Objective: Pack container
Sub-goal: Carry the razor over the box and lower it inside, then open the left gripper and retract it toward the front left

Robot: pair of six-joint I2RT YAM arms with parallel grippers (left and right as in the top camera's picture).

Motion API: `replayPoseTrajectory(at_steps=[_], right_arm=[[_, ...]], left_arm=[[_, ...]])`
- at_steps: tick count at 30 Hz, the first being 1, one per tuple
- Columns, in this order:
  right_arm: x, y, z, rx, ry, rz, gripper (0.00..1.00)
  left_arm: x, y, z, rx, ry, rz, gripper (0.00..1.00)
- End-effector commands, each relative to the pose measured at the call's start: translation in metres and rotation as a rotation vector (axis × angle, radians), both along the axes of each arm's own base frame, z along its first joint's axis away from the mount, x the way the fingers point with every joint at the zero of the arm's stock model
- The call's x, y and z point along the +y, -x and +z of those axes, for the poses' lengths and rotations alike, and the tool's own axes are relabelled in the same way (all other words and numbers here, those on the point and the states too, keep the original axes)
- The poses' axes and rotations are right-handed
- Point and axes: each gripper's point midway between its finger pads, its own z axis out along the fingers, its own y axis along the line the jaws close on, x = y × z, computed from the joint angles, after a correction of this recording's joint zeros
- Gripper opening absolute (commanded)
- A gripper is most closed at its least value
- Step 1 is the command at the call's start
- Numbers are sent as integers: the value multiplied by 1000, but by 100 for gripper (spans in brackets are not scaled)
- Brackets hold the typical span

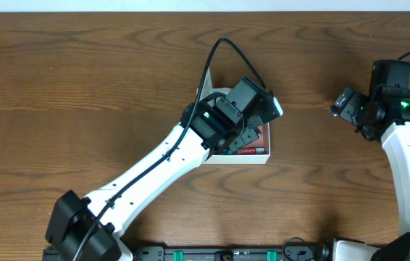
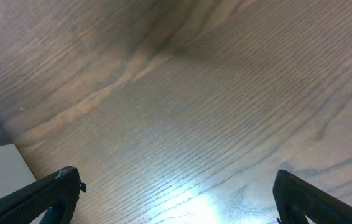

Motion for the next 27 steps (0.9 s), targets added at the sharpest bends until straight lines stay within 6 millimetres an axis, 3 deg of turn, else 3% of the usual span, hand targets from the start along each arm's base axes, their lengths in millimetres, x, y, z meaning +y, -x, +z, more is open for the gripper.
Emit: replayPoseTrajectory(at_steps=[1,6,10,13,14,15,16,19,23,27], right_arm=[[-3,-2,10,-31,7,-14,99],[-3,-2,10,-31,7,-14,99],[-3,-2,10,-31,7,-14,99],[-3,-2,10,-31,7,-14,99],[-3,-2,10,-31,7,-14,99],[-3,-2,10,-31,7,-14,99],[-3,-2,10,-31,7,-14,99],[-3,-2,10,-31,7,-14,99],[-3,-2,10,-31,7,-14,99],[-3,-2,10,-31,7,-14,99]], left_arm=[[1,11,27,-21,61,28,15],[15,30,77,-60,177,90,15],[59,32,126,-179,247,286,16],[91,36,157,-286,273,364,49],[102,38,166,-317,276,386,64],[112,41,173,-347,276,410,86],[123,43,179,-373,273,432,98],[154,53,195,-441,264,494,98],[175,71,203,-452,279,499,98],[200,92,191,-422,208,497,98]])
